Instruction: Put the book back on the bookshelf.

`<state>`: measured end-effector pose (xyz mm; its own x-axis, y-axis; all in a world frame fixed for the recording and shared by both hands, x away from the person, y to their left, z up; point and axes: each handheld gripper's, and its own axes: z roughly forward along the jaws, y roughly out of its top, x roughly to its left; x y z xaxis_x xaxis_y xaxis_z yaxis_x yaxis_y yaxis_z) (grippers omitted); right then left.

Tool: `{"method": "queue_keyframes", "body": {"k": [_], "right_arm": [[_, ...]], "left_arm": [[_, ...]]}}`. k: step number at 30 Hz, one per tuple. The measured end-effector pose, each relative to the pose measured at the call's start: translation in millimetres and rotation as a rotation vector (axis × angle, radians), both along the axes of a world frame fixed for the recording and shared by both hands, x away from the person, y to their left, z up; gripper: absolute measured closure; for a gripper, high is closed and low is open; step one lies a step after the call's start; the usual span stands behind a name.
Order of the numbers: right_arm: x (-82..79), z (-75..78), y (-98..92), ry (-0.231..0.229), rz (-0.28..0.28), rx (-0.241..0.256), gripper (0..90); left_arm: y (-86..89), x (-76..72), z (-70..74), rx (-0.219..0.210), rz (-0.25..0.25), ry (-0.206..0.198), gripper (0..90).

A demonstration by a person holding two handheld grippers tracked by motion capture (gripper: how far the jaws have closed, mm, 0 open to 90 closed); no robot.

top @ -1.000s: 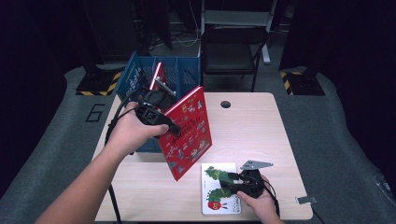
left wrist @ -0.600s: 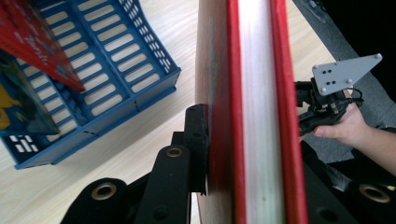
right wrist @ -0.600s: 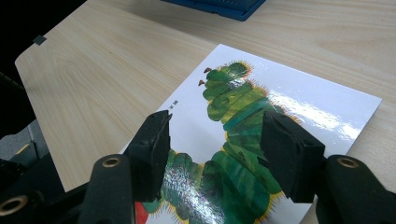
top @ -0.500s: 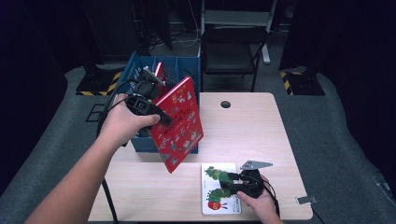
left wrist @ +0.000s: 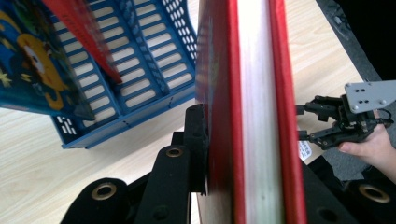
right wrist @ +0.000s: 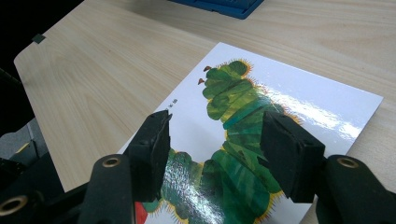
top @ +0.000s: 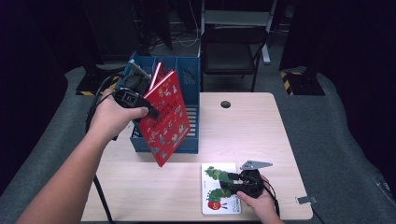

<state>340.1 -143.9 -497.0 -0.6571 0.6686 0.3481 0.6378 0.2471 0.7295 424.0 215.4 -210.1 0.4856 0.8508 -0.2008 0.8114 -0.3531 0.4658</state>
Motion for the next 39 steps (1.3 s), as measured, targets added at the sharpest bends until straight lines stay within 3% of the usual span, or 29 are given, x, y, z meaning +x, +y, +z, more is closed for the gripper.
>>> {"method": "queue_keyframes", "body": {"k": [9,15,19,39], "right_arm": [[0.1,1.0,2.3,-0.017,0.003,-0.004,41.2],[-0.1,13.5,5.9,-0.041,0.01,0.012,40.9],[2.2,25.3,12.2,-0.067,0.038,-0.007,40.9],[40.2,69.9,63.7,-0.108,0.151,0.014,39.4]], "left_arm": [[9.1,5.3,0.3,-0.003,0.033,0.012,78.9],[11.8,6.6,2.9,0.005,0.045,0.009,78.9],[13.1,8.9,2.8,0.009,0.047,0.013,78.9],[21.7,18.7,3.1,0.015,0.093,0.025,78.9]]}}
